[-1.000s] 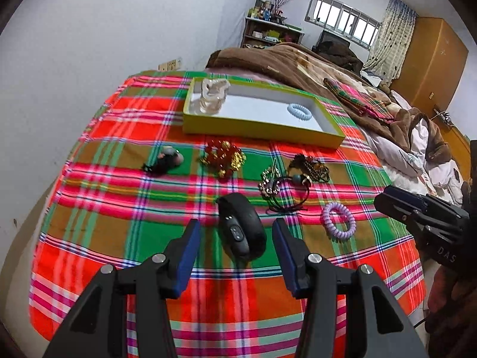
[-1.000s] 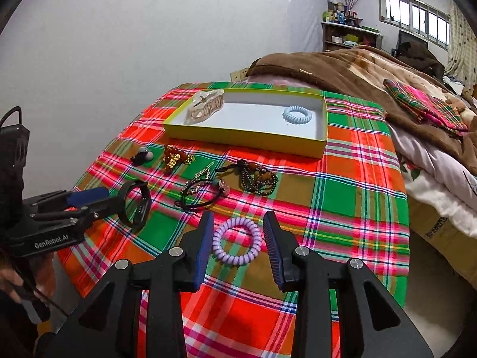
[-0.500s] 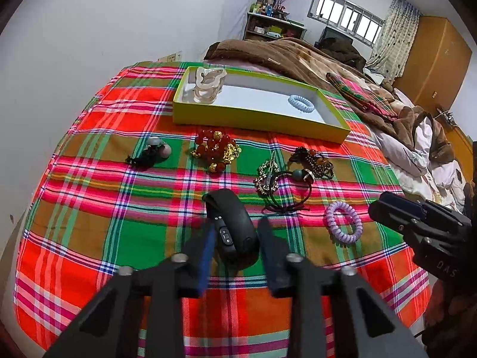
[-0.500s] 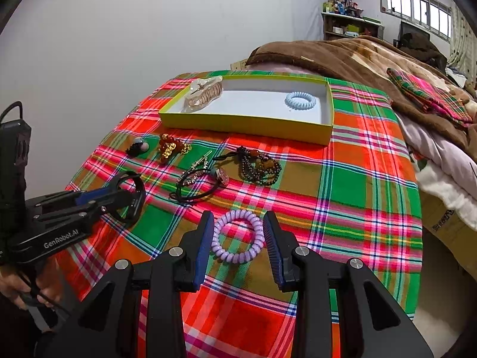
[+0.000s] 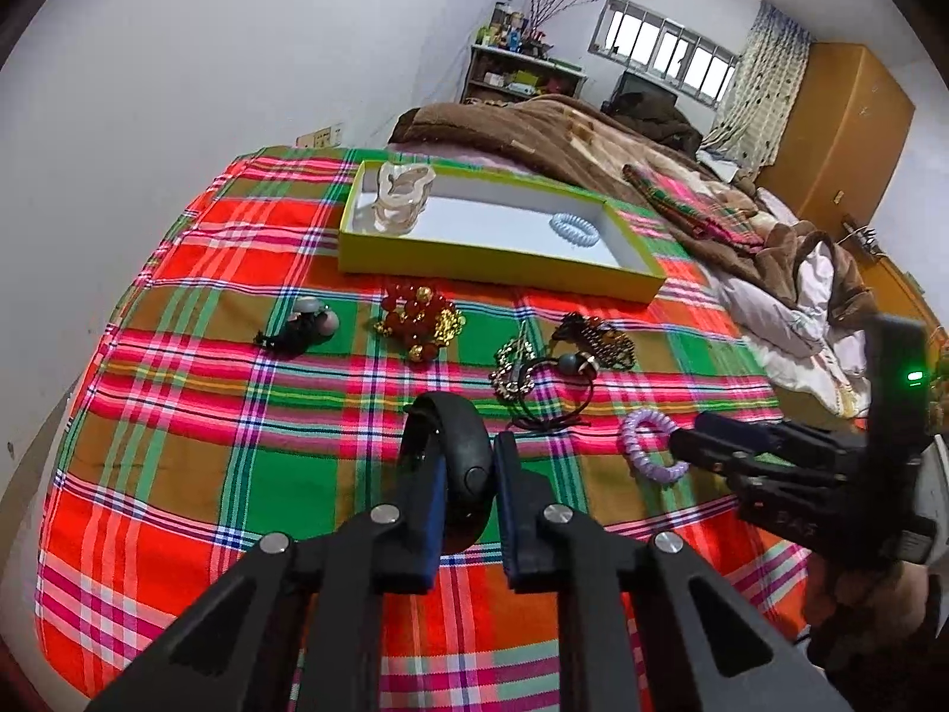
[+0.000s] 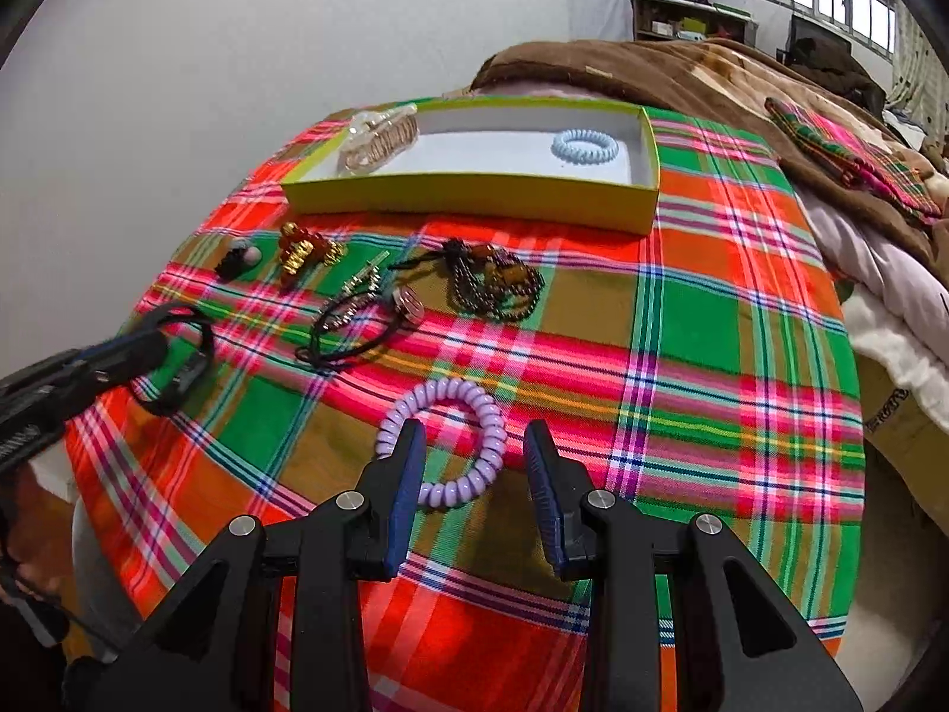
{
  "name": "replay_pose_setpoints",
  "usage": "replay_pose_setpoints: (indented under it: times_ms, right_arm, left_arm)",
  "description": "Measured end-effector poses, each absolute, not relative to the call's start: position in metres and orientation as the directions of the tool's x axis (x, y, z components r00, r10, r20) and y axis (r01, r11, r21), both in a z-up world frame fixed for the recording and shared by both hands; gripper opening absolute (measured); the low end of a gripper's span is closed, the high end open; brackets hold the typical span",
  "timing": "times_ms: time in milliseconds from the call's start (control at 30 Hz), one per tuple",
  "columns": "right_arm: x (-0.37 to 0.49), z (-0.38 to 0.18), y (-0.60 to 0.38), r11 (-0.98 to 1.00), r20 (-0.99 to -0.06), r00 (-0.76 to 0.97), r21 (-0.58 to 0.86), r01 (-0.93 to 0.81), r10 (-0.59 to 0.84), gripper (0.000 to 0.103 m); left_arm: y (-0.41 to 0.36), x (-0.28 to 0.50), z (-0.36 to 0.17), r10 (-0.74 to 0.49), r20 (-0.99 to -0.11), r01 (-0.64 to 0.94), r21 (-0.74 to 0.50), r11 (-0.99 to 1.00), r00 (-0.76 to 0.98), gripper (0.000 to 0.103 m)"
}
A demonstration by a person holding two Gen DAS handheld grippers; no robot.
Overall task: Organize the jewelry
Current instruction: 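Grasp the black watch band with left tool while right tool grasps lavender spiral hair tie, then carry the watch band and lavender hair tie into the box and release both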
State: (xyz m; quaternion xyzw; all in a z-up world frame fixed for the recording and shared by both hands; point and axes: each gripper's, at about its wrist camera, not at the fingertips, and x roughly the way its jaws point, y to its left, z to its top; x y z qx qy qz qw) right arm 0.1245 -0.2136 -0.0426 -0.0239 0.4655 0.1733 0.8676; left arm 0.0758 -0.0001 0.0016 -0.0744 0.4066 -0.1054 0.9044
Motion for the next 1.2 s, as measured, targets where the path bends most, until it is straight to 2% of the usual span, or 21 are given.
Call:
replay_pose_setpoints:
  times_ms: [200,233,267,300,367,1200]
  right_arm:
    - [0.128,-0.048,-0.207,0.941,-0.827,0.502,0.089,-0.326,0.252,0.035]
    - [0.128,-0.048,-0.206,0.941,-0.828,0.504,0.079,-0.328,0.245,0.033]
    - [0.128,-0.049,-0.204,0.941,-0.829,0.507,0.069,-0.33,0.239,0.022]
    - [0.127,-0.049,-0.203,0.942,-0.83,0.511,0.052,-0.331,0.225,0.016]
    - [0.127,-0.049,-0.202,0.943,-0.83,0.513,0.043,-0.33,0.218,0.011]
    - [0.136,-0.007,-0.22,0.951,-0.756,0.604,0.078,-0.3,0.253,0.009]
  left_arm:
    - [0.001,0.072,0.009,-0.258,-0.706,0.141,-0.221,0.965,0.66,0.016]
    - [0.001,0.072,0.009,-0.259,-0.706,0.141,-0.222,0.965,0.66,0.016]
    - [0.0,0.073,0.009,-0.26,-0.706,0.141,-0.223,0.965,0.659,0.016]
    - [0.0,0.073,0.009,-0.261,-0.706,0.14,-0.226,0.964,0.658,0.016]
    - [0.0,0.074,0.008,-0.265,-0.707,0.141,-0.23,0.963,0.656,0.016]
    - [-0.004,0.091,0.026,-0.308,-0.685,0.201,-0.234,0.951,0.66,0.016]
